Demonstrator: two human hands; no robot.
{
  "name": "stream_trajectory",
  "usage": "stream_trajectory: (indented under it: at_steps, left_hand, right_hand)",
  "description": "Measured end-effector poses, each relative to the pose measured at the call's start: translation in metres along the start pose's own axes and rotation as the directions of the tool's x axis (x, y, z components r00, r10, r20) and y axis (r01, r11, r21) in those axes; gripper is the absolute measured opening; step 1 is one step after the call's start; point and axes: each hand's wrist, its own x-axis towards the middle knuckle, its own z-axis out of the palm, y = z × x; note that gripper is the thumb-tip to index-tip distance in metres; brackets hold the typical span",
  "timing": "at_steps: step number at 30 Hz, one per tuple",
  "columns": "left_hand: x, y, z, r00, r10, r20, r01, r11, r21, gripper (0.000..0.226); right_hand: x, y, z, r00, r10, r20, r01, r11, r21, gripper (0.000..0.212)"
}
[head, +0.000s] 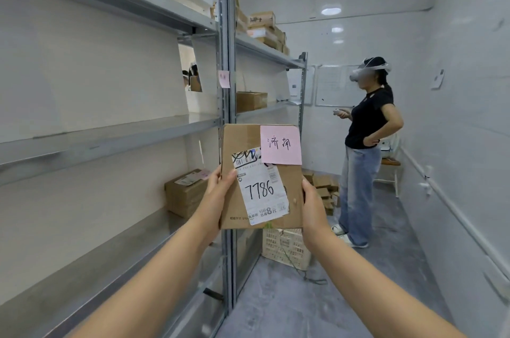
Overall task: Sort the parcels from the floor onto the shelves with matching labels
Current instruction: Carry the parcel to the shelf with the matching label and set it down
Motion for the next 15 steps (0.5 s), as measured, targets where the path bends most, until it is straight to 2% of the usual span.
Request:
stream_trajectory:
  at_steps: [5,11,15]
  left_hand:
    - [0.039,-0.013,0.039,0.999,0.001,-0.033,-0.001,1.0,0.001,0.053]
    - [0.083,-0.016,0.044,0.995,0.0,-0.099,0.001,1.0,0.017,0.053]
    - [0.117,-0.017,0.03,0.99,0.003,-0.142,-0.005,1.0,-0.013,0.067]
  right_hand:
    - [0.051,-0.005,-0.036,0.999,-0.001,0.051,0.002,1.0,-0.017,0.045]
    - [0.103,0.006,-0.034,0.998,0.016,0.061,-0.015,1.0,-0.011,0.047]
    - [0.142,0.017,-0.018,0.994,0.009,0.112,-0.008,1.0,-0.013,0.046]
